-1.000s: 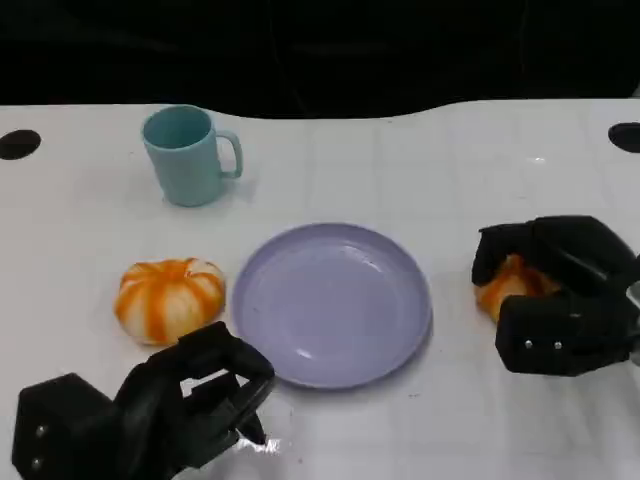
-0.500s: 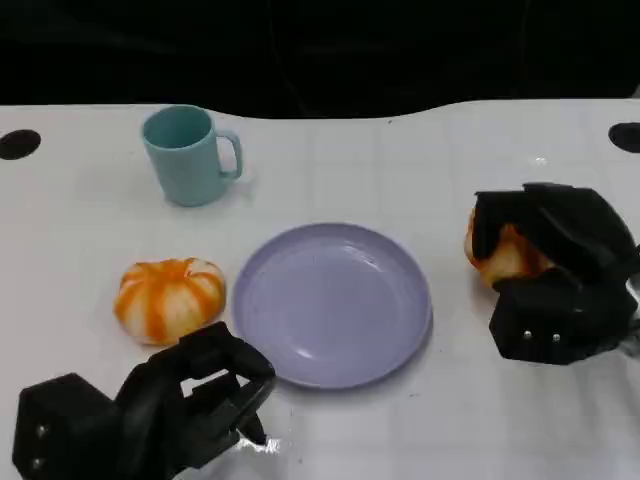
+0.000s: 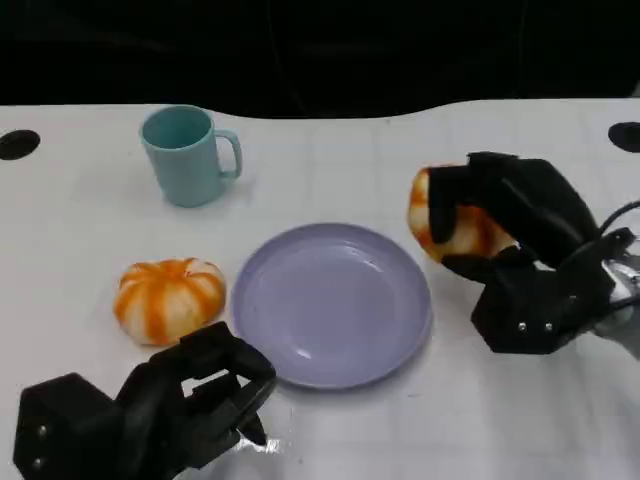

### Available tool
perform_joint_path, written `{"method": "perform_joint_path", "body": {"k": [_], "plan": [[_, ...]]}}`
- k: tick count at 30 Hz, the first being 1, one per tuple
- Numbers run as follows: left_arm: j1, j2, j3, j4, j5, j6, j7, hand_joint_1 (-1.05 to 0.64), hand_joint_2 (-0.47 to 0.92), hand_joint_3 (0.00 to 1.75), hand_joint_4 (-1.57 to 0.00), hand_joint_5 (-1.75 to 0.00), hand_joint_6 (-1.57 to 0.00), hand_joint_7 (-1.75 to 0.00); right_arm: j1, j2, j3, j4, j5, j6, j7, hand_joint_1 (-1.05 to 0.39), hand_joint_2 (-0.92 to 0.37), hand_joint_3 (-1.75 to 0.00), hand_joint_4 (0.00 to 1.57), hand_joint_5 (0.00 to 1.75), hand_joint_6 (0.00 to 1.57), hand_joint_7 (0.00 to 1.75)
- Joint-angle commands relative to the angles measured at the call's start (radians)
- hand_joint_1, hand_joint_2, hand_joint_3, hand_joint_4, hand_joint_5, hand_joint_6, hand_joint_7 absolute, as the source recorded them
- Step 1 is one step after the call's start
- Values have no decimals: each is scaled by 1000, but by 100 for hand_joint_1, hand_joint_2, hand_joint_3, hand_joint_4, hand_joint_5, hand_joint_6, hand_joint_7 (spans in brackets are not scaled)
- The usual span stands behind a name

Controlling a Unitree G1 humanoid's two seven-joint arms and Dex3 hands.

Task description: Grasp the bread from the table and place it into the plate.

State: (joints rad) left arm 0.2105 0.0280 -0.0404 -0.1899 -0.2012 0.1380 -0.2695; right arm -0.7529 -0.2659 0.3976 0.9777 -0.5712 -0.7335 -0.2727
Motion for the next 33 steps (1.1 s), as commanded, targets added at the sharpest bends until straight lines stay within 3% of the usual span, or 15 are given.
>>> {"method": "perform_joint_path", "body": {"k": [1, 10, 19, 21, 25, 31, 32, 33], "plan": [[-2, 10, 5, 9, 5, -8, 8, -51, 87, 36, -73, -175, -74, -139, -26, 29, -4, -5, 14, -21, 26, 4, -20, -146, 99, 175, 78, 174], [-2, 5, 1, 6, 8, -1, 15, -51, 87, 36, -74, -175, -75, -139, -33, 72, 33, -8, -18, -56, 57, -1, -21, -147, 100, 175, 80, 172], [-5, 5, 3, 13, 6, -7, 9, -50, 86, 36, -75, -175, -75, -139, -37, 107, 79, 3, -66, -42, 51, -4, -22, -143, 99, 175, 83, 163], [-3, 7, 2, 12, 9, -11, 9, -51, 86, 37, -75, -175, -75, -139, -37, 118, 85, 10, -68, -39, 56, -7, -24, -140, 99, 175, 87, 151], [-2, 5, 3, 9, 6, -5, 10, -52, 86, 37, -75, -175, -75, -139, -29, 138, 90, 27, -57, -57, 67, -8, -30, -129, 99, 175, 89, 145], [-1, 4, 2, 4, 7, 1, 13, -51, 86, 37, -75, -175, -75, -139, -26, 154, 81, 54, -43, -73, 77, -6, -35, -126, 88, 169, 92, 110], [-1, 4, 2, 4, 8, -1, 13, -50, 86, 37, -75, -175, -75, -139, -25, 155, 79, 55, -39, -73, 82, -9, -39, -114, 85, 162, 88, 102], [0, 4, 2, 4, 8, -3, 13, -50, 86, 37, -75, -175, -75, -139, -25, 155, 78, 54, -37, -73, 87, -15, -47, -88, 77, 135, 80, 80]]}}
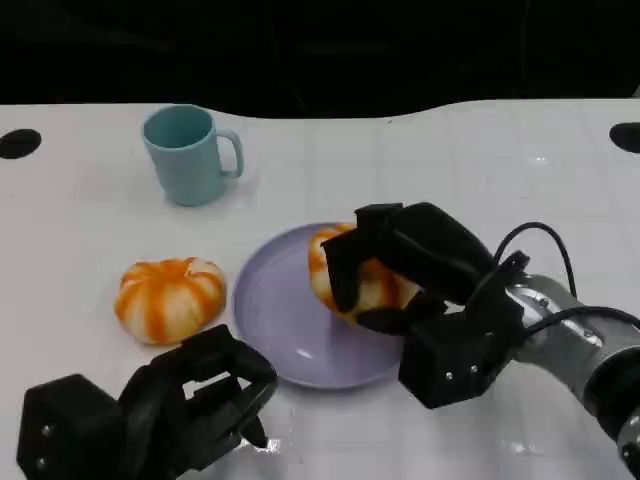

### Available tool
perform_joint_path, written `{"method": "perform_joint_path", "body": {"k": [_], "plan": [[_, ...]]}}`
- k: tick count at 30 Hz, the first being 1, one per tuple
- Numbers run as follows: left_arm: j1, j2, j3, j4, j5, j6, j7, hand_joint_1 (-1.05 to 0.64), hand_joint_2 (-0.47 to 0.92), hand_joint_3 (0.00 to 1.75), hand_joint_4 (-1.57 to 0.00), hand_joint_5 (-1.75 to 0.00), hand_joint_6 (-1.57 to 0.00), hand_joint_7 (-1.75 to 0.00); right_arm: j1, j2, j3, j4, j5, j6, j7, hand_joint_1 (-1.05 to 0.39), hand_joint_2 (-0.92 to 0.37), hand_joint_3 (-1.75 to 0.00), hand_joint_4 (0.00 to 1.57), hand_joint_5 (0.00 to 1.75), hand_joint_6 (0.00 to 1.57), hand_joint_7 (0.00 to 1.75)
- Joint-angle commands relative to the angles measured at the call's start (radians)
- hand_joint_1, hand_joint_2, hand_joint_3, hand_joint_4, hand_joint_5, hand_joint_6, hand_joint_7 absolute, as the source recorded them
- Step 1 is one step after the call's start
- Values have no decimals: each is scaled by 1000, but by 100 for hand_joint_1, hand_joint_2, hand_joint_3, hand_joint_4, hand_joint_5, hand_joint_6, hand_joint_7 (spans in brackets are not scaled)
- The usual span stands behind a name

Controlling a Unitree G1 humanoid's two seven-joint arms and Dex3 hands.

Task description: Grasp the bread from the table and place it into the plate.

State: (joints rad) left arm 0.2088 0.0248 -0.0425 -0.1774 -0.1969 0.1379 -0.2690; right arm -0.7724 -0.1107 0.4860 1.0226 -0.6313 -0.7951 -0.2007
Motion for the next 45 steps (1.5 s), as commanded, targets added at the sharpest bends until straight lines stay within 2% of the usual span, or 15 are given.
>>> {"method": "perform_joint_path", "body": {"k": [1, 2, 5, 8, 15, 26, 30, 36, 41, 45], "plan": [[2, 7, 5, -8, 3, -3, 12, -50, 86, 37, -74, -175, -75, -139, -7, -4, -9, 5, 23, -3, 29, -17, -52, -76, 74, 122, 77, 68], [2, 7, 5, -8, 3, -3, 12, -50, 86, 37, -74, -175, -75, -138, -9, -8, -7, 0, 22, 6, 49, -24, -60, -63, 64, 103, 69, 50], [2, 7, 6, -5, 0, -7, 9, -50, 86, 37, -75, -175, -75, -138, -15, -21, -1, -12, 16, 28, 96, -41, -85, -22, 47, 57, 59, 15], [3, 7, 5, -10, 1, -2, 11, -51, 86, 37, -75, -175, -75, -138, -14, -32, 0, -32, 13, 48, 137, -52, -91, -14, 35, 42, 52, 5], [5, 8, 5, -13, 1, -6, 10, -51, 86, 37, -74, -175, -75, -138, 1, -51, -3, -89, 23, 89, 233, -66, -92, -20, 16, 33, 40, 0], [5, 8, 6, -20, 1, 6, 15, -51, 86, 37, -74, -175, -75, -138, 37, -77, -21, -179, 64, 112, 304, -68, -92, -24, 9, 31, 31, 0], [5, 7, 10, -15, -6, -3, 8, -50, 86, 37, -74, -175, -75, -138, 47, -91, -23, -207, 57, 109, 298, -65, -92, -25, 27, 41, 19, 0], [4, 8, 9, -13, -4, -4, 9, -50, 86, 37, -75, -175, -75, -138, 54, -101, -24, -221, 51, 113, 273, -65, -92, -23, 62, 43, 14, 0], [5, 9, 7, -15, -2, -4, 9, -50, 85, 38, -74, -175, -74, -138, 61, -105, -26, -227, 54, 115, 272, -64, -92, -21, 70, 40, 16, 1], [5, 8, 7, -13, -2, -4, 9, -50, 85, 38, -75, -175, -75, -139, 67, -110, -31, -241, 54, 110, 263, -62, -92, -20, 76, 40, 26, 6]]}}
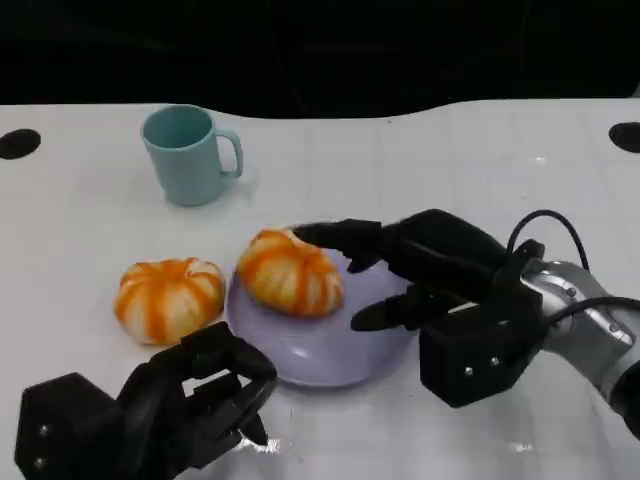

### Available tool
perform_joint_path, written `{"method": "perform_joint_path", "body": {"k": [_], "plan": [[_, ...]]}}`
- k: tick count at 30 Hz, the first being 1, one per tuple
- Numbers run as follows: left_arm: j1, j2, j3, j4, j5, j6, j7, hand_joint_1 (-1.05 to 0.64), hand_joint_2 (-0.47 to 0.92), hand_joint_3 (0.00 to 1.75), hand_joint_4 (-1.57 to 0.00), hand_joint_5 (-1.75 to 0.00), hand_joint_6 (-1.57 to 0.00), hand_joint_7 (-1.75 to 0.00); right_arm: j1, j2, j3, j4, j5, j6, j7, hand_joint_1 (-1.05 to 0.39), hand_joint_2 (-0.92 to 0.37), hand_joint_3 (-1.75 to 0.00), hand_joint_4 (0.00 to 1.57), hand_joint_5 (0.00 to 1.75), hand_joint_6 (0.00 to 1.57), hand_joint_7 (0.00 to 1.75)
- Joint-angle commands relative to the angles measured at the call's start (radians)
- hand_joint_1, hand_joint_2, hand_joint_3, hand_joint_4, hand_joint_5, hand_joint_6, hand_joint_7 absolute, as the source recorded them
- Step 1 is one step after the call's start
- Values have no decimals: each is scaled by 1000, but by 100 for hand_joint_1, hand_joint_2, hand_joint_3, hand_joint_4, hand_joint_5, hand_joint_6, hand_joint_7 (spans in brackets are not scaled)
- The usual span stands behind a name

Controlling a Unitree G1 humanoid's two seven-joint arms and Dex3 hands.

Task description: Grasp the bread from the table and place it into the plate.

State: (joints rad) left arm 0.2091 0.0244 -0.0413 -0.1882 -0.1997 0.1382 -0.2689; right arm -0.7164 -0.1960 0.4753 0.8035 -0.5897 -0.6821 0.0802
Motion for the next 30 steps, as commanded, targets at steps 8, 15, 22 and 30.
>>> {"method": "perform_joint_path", "body": {"k": [8, 15, 22, 30], "plan": [[4, 7, 8, 0, -3, -6, 7, -50, 85, 38, -75, -175, -74, -139, 85, -26, -97, -90, 68, -58, -116, -44, -92, -12, 92, 44, 64, 19], [3, 8, 9, 0, -6, -3, 6, -50, 85, 38, -75, -175, -75, -139, 172, -66, -161, -196, 149, -87, -79, -31, -91, -7, 75, 82, 75, 21], [2, 9, 9, 2, -6, -2, 6, -50, 85, 37, -75, -175, -75, -138, 293, -130, -214, -345, 194, -76, -39, -10, -83, -7, 68, 103, 87, 26], [-1, 10, 6, 3, 1, -6, 7, -50, 86, 37, -74, -175, -74, -138, 391, -224, -259, -409, 193, -147, -18, -3, -48, -87, 88, 99, 122, 21]]}}
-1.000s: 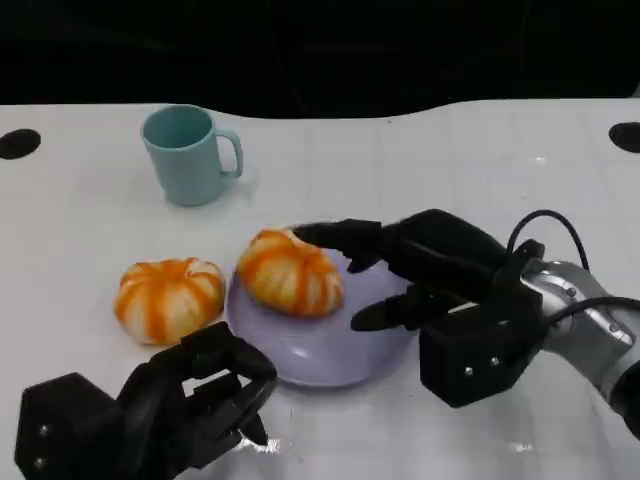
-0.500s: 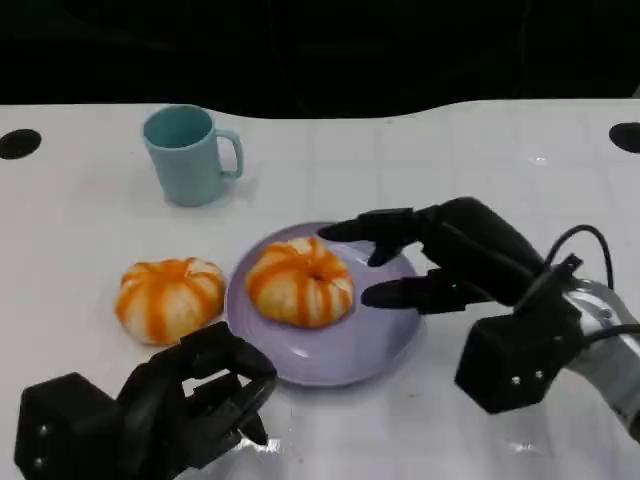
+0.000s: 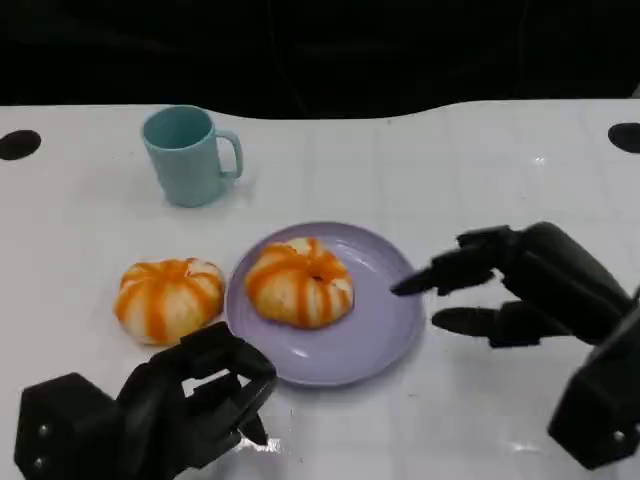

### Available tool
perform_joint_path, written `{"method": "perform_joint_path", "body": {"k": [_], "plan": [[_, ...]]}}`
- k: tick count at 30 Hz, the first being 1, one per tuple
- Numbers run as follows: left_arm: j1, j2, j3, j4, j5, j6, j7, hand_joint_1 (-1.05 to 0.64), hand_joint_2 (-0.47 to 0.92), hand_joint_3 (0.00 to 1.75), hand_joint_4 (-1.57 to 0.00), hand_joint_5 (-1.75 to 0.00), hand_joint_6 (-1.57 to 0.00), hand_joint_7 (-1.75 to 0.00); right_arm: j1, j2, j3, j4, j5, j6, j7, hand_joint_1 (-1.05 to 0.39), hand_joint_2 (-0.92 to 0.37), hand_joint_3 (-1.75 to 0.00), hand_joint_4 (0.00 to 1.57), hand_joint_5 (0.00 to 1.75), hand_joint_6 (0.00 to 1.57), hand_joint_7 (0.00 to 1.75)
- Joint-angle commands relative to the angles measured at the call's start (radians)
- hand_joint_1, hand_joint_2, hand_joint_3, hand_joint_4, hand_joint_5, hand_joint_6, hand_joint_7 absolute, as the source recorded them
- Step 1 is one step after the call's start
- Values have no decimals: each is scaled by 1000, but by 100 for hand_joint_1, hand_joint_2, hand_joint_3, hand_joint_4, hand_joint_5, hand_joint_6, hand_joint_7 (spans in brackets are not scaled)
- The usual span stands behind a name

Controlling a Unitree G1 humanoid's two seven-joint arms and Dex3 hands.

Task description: Grasp the bread from the table and place it into the plate.

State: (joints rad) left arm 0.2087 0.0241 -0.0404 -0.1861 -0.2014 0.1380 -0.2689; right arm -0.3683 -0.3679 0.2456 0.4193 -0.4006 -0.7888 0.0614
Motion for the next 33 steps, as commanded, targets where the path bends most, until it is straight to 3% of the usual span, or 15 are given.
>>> {"method": "perform_joint_path", "body": {"k": [1, 4, 8, 13, 23, 33], "plan": [[0, 10, 5, 1, 2, -6, 8, -50, 86, 37, -74, -175, -75, -138, 55, -62, -34, -31, 2, -47, 0, -4, -47, -93, 88, 110, 124, 24], [3, 9, 4, -6, 3, -3, 10, -50, 86, 37, -74, -174, -75, -137, 91, -83, -48, -54, -6, -54, -1, -6, -41, -107, 87, 136, 121, 42], [4, 13, 1, -6, 7, -7, 7, -50, 86, 37, -73, -175, -75, -137, 142, -111, -56, -101, 0, -23, 32, -10, -38, -119, 86, 149, 101, 82], [6, 16, 3, -8, 3, -7, 2, -51, 86, 37, -73, -175, -74, -137, 203, -141, -57, -190, 7, 37, 95, -13, -39, -120, 85, 171, 88, 110], [11, 24, 11, -11, -11, -3, -6, -52, 86, 37, -73, -175, -73, -139, 279, -111, -53, -239, 4, 98, 102, -16, -36, -125, 85, 175, 80, 128], [2, 34, 17, -9, -11, 14, -5, -51, 86, 36, -71, -175, -73, -138, 278, -87, -45, -184, -12, 68, 62, -17, -38, -127, 88, 175, 72, 142]]}}
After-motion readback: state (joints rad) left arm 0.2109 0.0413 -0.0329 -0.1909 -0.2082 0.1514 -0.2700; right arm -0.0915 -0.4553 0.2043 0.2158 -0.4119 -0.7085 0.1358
